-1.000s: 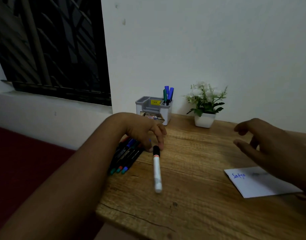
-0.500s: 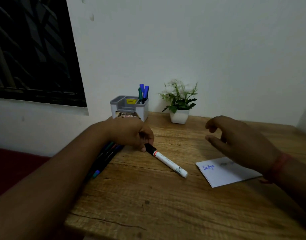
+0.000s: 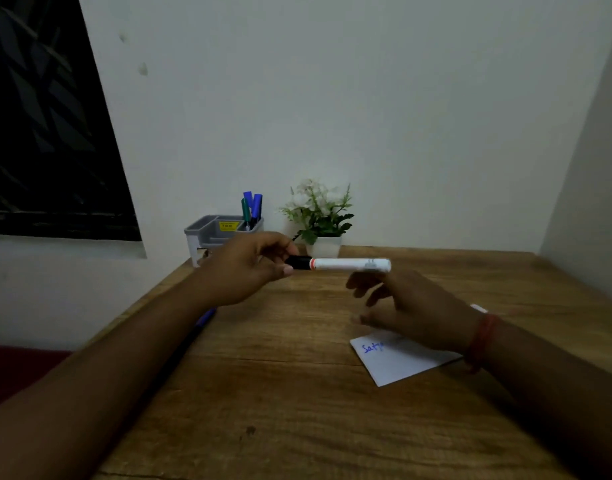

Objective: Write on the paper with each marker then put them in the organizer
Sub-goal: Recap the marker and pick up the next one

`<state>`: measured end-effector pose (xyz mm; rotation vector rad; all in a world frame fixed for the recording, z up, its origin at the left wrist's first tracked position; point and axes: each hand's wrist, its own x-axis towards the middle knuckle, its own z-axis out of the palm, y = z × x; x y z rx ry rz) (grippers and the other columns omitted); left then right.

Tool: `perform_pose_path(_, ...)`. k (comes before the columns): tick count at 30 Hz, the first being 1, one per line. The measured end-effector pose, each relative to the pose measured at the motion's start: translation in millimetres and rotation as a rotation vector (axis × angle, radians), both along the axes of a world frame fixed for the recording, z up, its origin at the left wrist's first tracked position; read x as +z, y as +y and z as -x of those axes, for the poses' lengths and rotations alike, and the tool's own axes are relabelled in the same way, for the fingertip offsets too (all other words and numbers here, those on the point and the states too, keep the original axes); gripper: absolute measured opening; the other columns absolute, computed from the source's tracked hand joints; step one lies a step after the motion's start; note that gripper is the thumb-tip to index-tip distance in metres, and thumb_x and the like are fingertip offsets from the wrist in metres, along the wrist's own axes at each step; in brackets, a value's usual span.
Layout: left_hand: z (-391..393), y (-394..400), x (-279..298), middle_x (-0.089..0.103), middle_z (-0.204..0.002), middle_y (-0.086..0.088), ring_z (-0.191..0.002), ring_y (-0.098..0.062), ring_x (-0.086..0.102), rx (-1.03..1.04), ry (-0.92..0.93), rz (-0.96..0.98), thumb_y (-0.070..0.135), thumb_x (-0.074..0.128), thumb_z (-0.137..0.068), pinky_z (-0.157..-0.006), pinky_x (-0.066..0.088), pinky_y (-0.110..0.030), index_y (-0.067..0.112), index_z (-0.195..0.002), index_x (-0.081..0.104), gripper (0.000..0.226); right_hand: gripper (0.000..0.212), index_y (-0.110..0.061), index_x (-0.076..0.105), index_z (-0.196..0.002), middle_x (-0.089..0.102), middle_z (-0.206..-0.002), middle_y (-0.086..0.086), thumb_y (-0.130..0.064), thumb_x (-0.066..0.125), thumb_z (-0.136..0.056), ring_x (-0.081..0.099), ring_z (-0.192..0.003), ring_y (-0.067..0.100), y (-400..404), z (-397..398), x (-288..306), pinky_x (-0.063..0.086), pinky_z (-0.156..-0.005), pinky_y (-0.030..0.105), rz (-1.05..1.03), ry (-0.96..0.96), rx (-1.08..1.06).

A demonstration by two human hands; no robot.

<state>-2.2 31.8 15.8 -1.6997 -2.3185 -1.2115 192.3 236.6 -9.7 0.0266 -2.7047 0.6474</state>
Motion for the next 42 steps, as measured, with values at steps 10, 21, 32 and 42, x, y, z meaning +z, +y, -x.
perform_pose_path(10, -50, 89, -1, 0.066, -0.099, 0.006, -0.088, -0.007, 0.064, -0.171, -0.024, -0.011, 0.025, 0.062, -0.095, -0.079, 0.054, -0.029, 0.03, -0.11, 0.056, 0.017, 0.011, -0.013, 0.074, -0.099, 0.077, -0.086, 0.005, -0.008, 0.068, -0.092, 0.075, -0.079, 0.015, 12, 0, 14, 0.062, -0.075, 0.033, 0.513, 0.444, -0.142)
perform_pose_path(21, -58, 156, -45, 0.066, -0.085, 0.005, -0.079, -0.009, 0.06, -0.303, -0.082, 0.108, 0.035, 0.046, -0.102, -0.075, 0.049, -0.027, 0.031, -0.101, 0.064, 0.018, 0.013, 0.003, 0.07, -0.087, 0.076, -0.084, 0.015, -0.008, 0.077, -0.083, 0.075, -0.087, 0.029, 62, -33, 0, 0.058, -0.083, 0.046, 0.642, 0.246, -0.313)
perform_pose_path(32, -47, 158, -50, 0.06, -0.078, 0.018, -0.073, 0.001, 0.053, -0.473, -0.198, 0.118, 0.027, 0.051, -0.101, -0.067, 0.039, -0.014, 0.046, -0.083, 0.063, 0.029, 0.006, -0.01, 0.075, -0.077, 0.077, -0.071, 0.004, -0.008, 0.079, -0.081, 0.075, -0.07, 0.022, 55, -33, -4, 0.06, -0.071, 0.048, 0.426, 0.269, -0.296)
perform_pose_path(42, -41, 160, -57, 0.064, -0.088, 0.013, -0.081, 0.0, 0.057, -0.299, -0.099, 0.159, 0.032, 0.061, -0.095, -0.069, 0.043, -0.015, 0.03, -0.094, 0.064, 0.004, 0.006, 0.001, 0.068, -0.08, 0.073, -0.072, 0.018, 0.003, 0.073, -0.083, 0.072, -0.071, 0.036, 77, -71, 34, 0.058, -0.071, 0.059, 0.408, 0.606, -0.286)
